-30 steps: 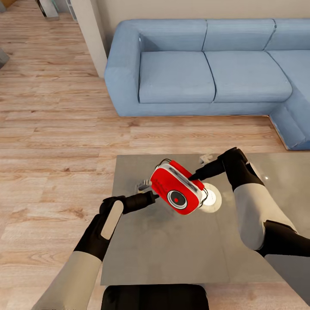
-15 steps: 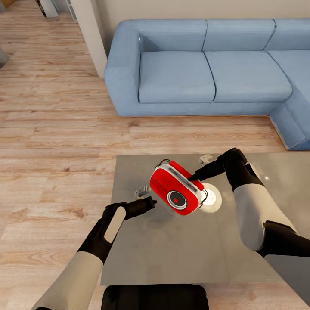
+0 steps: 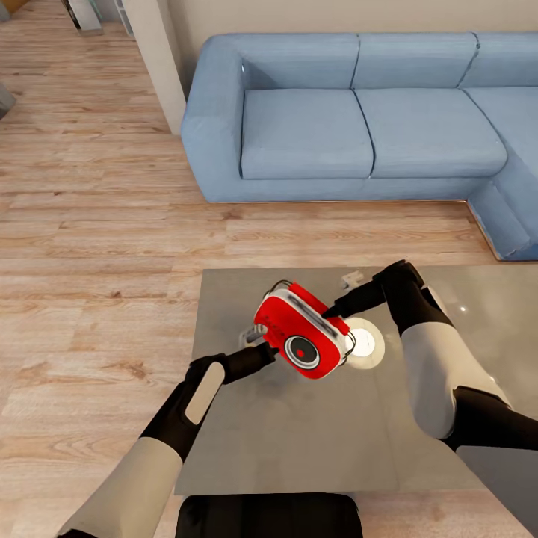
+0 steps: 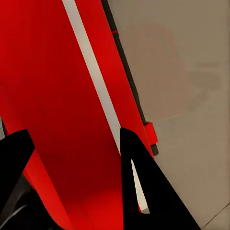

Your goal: Turn on the radio receiver that's on the table in the living room.

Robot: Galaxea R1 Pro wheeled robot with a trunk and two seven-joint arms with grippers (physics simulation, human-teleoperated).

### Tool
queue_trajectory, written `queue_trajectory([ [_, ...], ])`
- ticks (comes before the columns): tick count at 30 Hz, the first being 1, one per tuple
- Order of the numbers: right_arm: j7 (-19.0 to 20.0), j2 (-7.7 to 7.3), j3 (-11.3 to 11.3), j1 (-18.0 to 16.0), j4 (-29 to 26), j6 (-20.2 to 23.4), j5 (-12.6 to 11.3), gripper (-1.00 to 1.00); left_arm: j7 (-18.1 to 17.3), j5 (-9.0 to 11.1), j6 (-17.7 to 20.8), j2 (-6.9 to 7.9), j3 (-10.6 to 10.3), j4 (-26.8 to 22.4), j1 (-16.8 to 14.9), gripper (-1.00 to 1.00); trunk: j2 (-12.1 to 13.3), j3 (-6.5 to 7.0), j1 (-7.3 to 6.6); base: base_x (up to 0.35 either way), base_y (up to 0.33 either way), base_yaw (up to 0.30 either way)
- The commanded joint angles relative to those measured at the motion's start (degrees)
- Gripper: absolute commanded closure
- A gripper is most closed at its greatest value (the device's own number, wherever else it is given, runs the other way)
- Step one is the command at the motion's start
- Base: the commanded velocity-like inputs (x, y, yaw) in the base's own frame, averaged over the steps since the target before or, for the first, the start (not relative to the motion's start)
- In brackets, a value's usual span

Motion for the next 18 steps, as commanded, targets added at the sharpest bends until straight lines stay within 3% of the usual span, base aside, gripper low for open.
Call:
queue_trajectory([
  [1,0.02,0.03,-0.02,0.03,0.00,0.19,-0.20,1.00,0.00,0.10,-0.06,0.00,-0.11,0.05,0.00,1.00,-0.01,0.00,0.00,0.000,0.000,0.000],
  [11,0.37,0.16,-0.02,0.08,0.01,0.22,-0.32,1.00,-0.07,0.25,-0.24,0.00,-0.43,1.28,0.00,1.00,-0.01,0.00,0.00,0.000,0.000,0.000],
  [18,3.48,0.16,-0.01,0.08,-0.02,0.22,-0.24,1.00,-0.09,0.23,-0.33,0.00,-0.49,1.94,0.00,1.00,-0.01,0.00,0.00,0.000,0.000,0.000],
])
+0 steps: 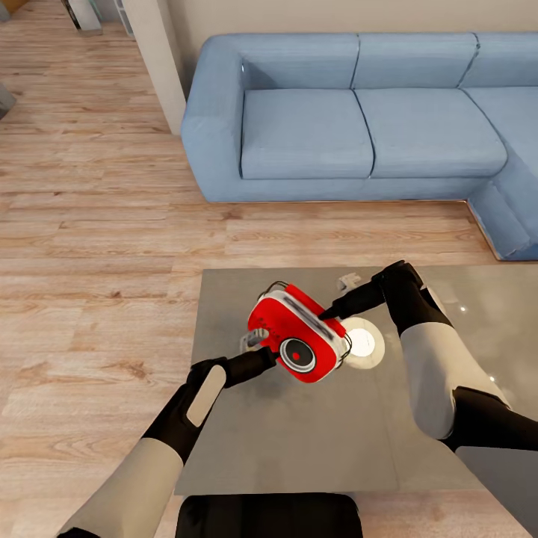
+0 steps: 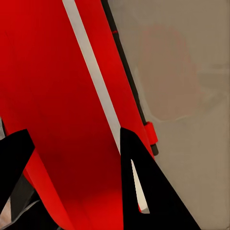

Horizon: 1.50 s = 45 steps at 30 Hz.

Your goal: Turn on the radio receiver that's on the table in the living room.

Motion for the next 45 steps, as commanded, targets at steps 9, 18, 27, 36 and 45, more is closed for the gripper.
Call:
queue_trajectory([
  [9,0.17,0.01,-0.03,0.00,-0.04,0.20,-0.22,1.00,0.00,1.06,-2.85,0.00,-0.03,2.05,-0.51,1.00,-0.01,0.00,0.00,0.000,0.000,0.000],
  [18,0.17,0.02,0.05,0.00,-0.04,0.19,-0.22,1.00,0.00,4.46,-4.95,0.00,-4.31,5.19,-2.52,1.00,-0.01,0.00,0.00,0.000,0.000,0.000],
  [27,0.17,0.04,0.06,0.00,-0.03,0.20,-0.15,1.00,0.00,5.59,-5.52,0.00,-7.04,5.77,-2.55,1.00,-0.01,0.00,0.00,0.000,0.000,0.000],
  [36,0.17,0.09,0.06,0.00,0.00,0.20,-0.05,1.00,0.00,5.80,-6.82,0.00,-7.37,6.51,-2.55,1.00,-0.01,0.00,0.00,0.000,0.000,0.000],
  [45,0.20,0.09,0.13,0.00,0.01,0.20,-0.09,1.00,0.00,5.80,-7.03,0.00,-7.40,7.47,-2.55,1.00,-0.01,0.00,0.00,0.000,0.000,0.000],
])
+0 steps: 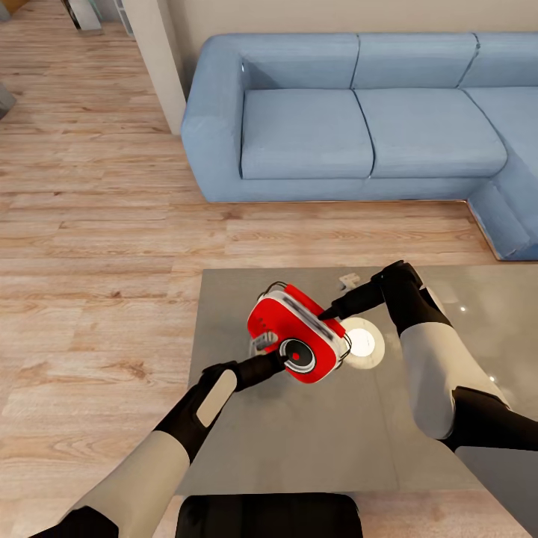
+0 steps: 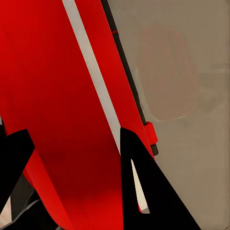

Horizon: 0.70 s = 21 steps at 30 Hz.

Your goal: Turn on the radio receiver that's on the table in the living room.

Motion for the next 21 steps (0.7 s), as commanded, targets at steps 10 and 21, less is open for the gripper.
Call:
queue_trajectory([
  [10,-0.01,0.01,0.00,0.00,-0.02,0.17,-0.15,1.00,0.00,0.01,-0.09,0.00,0.00,0.29,0.00,1.00,-0.01,0.00,0.00,0.000,0.000,0.000],
  [21,-0.01,1.05,0.06,0.00,-0.03,0.17,0.00,1.00,0.00,4.93,-2.22,0.00,-4.87,0.33,0.00,1.00,-0.01,0.00,0.00,0.000,0.000,0.000],
])
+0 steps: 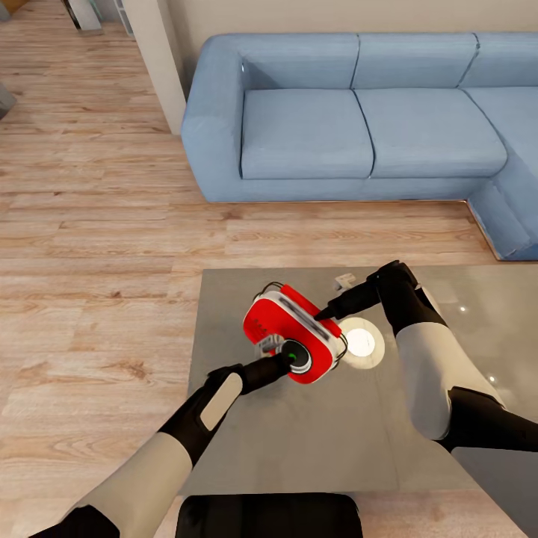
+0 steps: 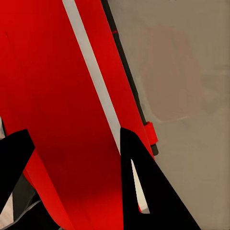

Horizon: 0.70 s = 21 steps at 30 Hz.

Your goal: Turn on the radio receiver that's on the table in the living room.

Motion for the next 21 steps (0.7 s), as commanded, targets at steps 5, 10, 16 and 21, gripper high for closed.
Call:
queue_trajectory([
  [5,0.02,0.03,-0.02,0.00,0.02,0.16,-0.17,1.00,0.00,0.42,-1.22,0.00,-1.26,0.02,0.00,1.00,-0.01,0.00,0.00,0.000,0.000,0.000],
  [10,-0.05,0.02,-0.01,0.00,0.03,0.17,-0.09,1.00,0.00,0.42,-1.37,0.00,-1.53,-0.02,0.00,1.00,-0.01,0.00,0.00,0.000,0.000,0.000],
  [16,-0.73,-0.25,0.00,0.00,0.04,0.11,0.19,1.00,0.00,0.36,-1.39,0.00,-1.59,-0.28,0.00,1.00,-0.01,0.00,0.00,0.000,0.000,0.000],
  [21,-3.45,-0.71,0.06,0.00,0.14,0.13,0.34,1.00,-0.71,0.35,-1.30,0.00,-1.84,-2.10,0.08,1.00,-0.01,0.00,0.00,0.000,0.000,0.000],
])
